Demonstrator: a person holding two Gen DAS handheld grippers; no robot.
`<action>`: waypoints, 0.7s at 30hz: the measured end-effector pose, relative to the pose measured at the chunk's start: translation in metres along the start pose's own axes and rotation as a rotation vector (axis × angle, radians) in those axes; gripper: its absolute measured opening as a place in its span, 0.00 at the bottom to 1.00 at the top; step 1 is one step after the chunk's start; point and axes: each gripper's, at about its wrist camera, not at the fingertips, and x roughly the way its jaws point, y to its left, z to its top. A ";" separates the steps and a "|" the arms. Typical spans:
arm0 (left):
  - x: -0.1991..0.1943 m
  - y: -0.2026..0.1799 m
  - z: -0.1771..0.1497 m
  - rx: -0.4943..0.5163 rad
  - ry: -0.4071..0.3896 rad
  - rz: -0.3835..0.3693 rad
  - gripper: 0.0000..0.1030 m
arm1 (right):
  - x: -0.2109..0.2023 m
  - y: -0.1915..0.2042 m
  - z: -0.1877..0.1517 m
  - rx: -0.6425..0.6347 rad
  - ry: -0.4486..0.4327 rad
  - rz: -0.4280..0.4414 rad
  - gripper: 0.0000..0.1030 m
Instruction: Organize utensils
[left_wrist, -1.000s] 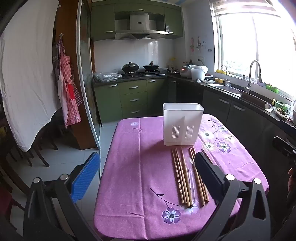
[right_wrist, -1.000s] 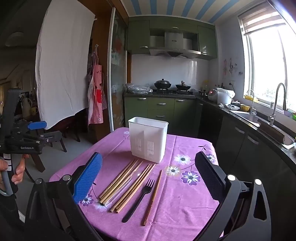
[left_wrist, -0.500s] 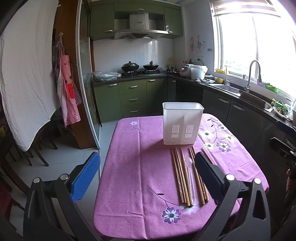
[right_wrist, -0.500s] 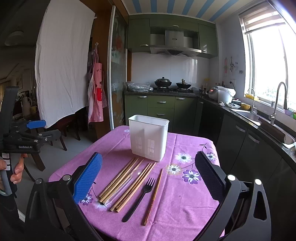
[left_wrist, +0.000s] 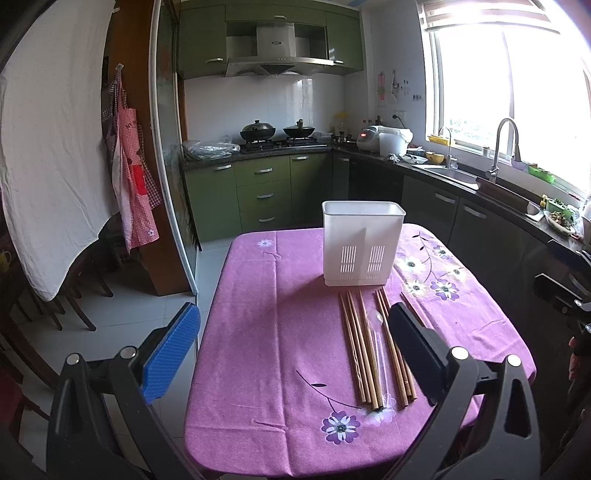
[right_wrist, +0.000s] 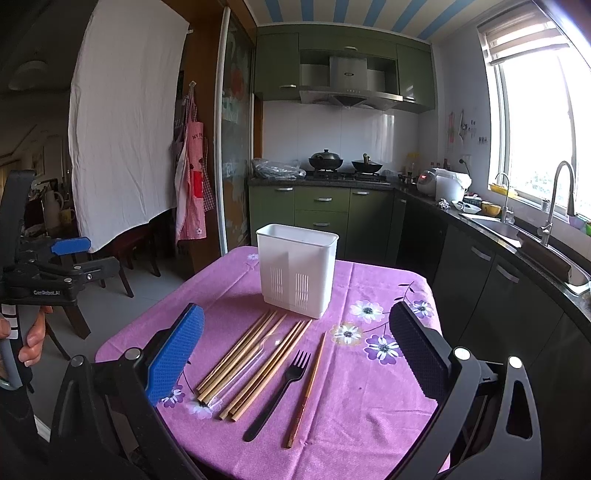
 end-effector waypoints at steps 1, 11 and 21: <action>0.000 0.000 0.000 0.000 0.000 0.001 0.94 | 0.000 0.000 0.000 0.000 0.000 0.000 0.96; 0.000 0.001 0.000 0.003 0.002 -0.001 0.94 | 0.000 0.000 0.001 0.000 0.003 -0.002 0.96; 0.001 0.001 0.001 0.002 0.004 -0.001 0.94 | 0.002 0.002 -0.002 -0.004 0.013 0.003 0.96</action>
